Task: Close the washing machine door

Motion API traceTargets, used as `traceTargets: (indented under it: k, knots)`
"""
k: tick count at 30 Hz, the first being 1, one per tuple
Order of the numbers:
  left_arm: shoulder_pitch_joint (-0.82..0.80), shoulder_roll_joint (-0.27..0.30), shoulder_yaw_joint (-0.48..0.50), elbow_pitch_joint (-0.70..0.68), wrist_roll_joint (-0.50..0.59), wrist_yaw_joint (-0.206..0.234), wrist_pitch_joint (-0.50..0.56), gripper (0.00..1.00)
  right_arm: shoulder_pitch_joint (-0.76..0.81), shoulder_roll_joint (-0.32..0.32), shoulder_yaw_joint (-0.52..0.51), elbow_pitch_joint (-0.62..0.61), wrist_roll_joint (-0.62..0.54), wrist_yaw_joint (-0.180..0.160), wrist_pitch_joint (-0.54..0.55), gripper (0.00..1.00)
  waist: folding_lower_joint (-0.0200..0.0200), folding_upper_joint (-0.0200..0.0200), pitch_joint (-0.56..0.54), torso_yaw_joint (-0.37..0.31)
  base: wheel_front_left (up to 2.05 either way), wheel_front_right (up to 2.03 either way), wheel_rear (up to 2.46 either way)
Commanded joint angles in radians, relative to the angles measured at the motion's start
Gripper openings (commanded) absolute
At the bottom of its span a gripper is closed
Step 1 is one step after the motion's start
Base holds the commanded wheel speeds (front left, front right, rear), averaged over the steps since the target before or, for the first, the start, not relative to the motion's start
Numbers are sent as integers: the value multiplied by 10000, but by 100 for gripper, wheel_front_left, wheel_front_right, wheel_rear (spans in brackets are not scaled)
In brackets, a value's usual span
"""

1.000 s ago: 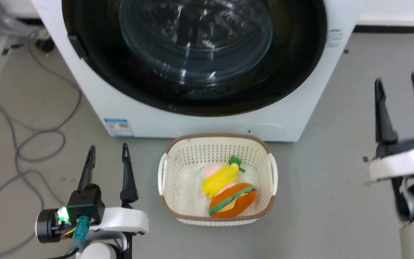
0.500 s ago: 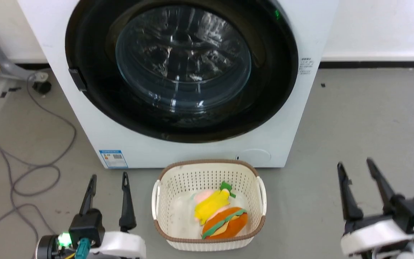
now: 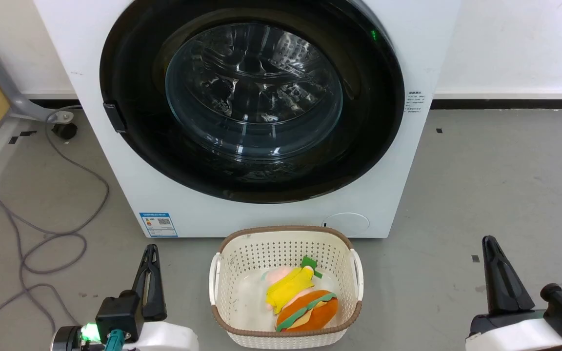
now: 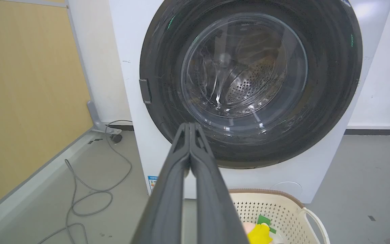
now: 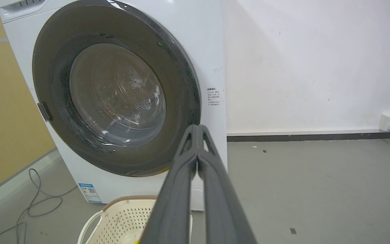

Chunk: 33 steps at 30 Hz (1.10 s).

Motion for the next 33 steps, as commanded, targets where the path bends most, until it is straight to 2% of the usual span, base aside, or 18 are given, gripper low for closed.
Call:
traceTargets:
  k: [1, 33]
  knots:
    - [-3, 0, 10, -17, 10, -25, 40, 0, -6, 1, 8, -15, -30, 0, 52, 0, 2, 0, 4, -2, 0, 0, 0]
    - [-44, 4, 149, -272, 134, -356, 694, 0, -63, 13, 174, -202, -424, -3, 706, 0, 2, 0, 54, -33, 0, 0, 0]
